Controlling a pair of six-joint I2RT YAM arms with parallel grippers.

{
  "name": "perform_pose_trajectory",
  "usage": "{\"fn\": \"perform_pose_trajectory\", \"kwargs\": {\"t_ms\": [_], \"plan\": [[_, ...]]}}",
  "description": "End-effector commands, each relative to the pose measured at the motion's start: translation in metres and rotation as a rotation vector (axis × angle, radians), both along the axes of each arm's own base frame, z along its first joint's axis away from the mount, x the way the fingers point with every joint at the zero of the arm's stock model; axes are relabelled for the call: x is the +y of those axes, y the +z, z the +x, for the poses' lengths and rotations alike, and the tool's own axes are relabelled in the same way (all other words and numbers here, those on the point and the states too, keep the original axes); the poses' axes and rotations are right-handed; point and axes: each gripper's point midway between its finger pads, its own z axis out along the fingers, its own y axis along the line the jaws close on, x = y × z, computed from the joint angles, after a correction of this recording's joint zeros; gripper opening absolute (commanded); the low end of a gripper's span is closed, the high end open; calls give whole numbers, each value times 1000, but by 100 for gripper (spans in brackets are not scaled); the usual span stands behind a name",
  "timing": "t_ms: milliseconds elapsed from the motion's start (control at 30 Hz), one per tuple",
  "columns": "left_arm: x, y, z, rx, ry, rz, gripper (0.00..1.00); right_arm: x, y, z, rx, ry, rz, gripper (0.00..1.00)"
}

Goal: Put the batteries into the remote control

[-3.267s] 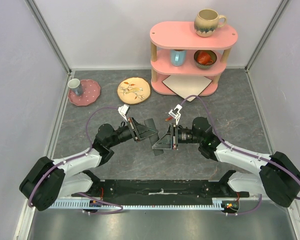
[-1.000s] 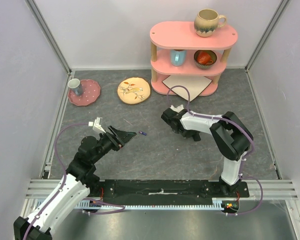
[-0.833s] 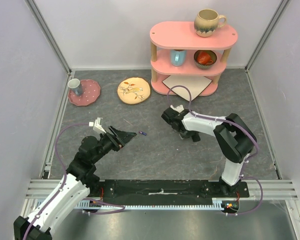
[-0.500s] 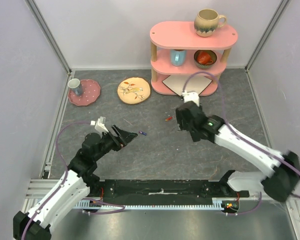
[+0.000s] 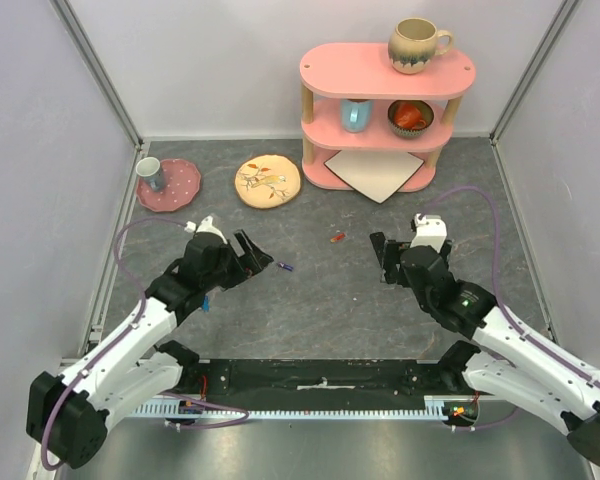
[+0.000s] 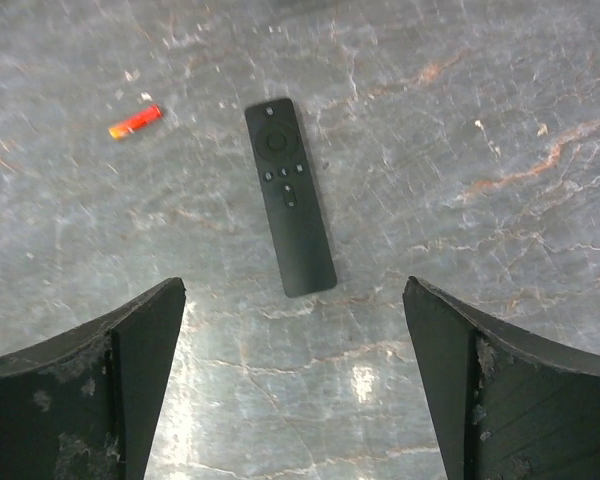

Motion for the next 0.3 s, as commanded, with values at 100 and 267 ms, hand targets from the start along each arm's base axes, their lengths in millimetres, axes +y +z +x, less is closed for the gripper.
{"fn": "perform_pose_trajectory", "kwargs": {"t_ms": [100, 267], "plan": [[26, 26, 15, -15, 283, -78, 99, 8, 31, 14, -113, -62, 141, 98], [21, 25, 14, -101, 97, 57, 99, 13, 48, 13, -142, -39, 198, 98]]}}
